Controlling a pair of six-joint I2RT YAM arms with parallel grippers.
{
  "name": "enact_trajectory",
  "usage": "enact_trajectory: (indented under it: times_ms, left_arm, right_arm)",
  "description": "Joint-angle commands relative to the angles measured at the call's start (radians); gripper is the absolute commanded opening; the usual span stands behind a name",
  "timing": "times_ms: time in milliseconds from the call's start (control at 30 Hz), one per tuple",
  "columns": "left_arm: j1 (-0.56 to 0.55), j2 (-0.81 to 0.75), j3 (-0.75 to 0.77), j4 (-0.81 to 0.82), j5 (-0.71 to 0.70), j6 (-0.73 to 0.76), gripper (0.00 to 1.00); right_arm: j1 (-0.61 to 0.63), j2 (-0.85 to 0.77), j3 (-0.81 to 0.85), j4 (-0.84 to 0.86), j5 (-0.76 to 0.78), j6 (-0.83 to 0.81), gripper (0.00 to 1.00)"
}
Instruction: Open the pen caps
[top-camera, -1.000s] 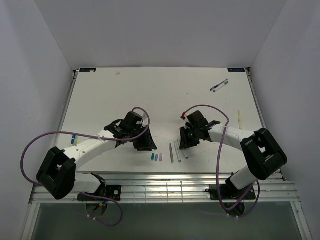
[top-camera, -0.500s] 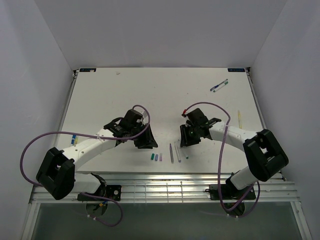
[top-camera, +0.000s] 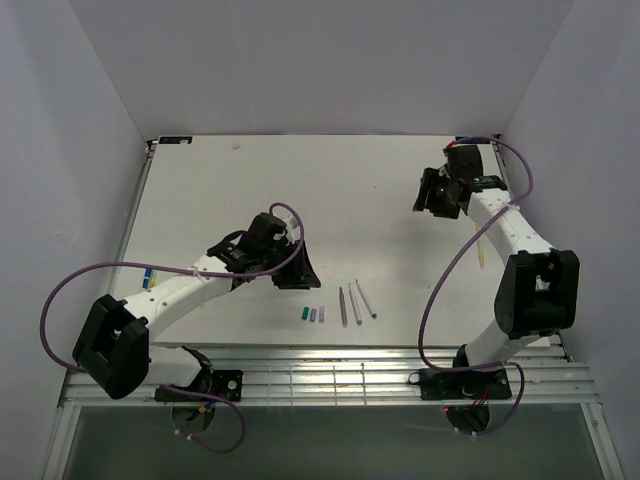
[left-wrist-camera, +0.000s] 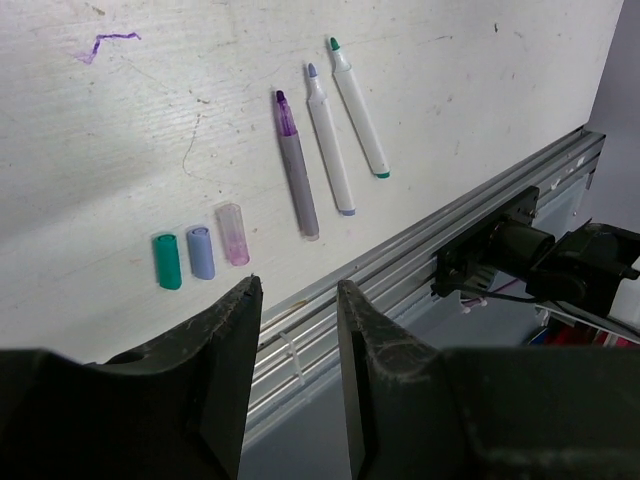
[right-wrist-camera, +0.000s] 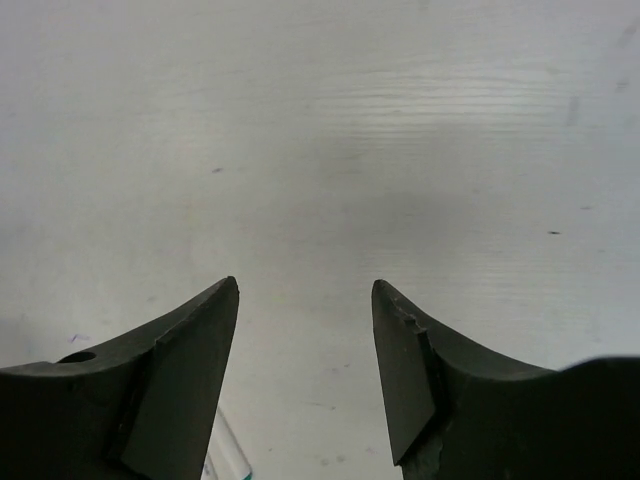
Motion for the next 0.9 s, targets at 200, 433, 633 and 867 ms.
enact_trajectory:
  times_ms: [200,433,633,867]
  left_arm:
    - [-0.003,0.011,-0.006,0.102,0.084,0.046,0.47]
    - [0.008,0.046,0.009,0.104,0.117,0.066,0.47]
    - [0.024,0.075,0.008,0.116,0.136,0.065,0.46]
    - [0.036,0.088,0.003,0.136,0.148,0.046,0.47]
  right_arm:
    - [-0.305,0.180,0.090,-0.053,0.152,-0.048,0.64]
    - [-0.398,0.240,0.072,-0.026,0.185,-0.082,0.63]
    - [-0.442,0.270,0.058,-0.003,0.126,-0.120,0.59]
    - [-0.454,0.284,0.026,0.008,0.139,-0.152,0.57]
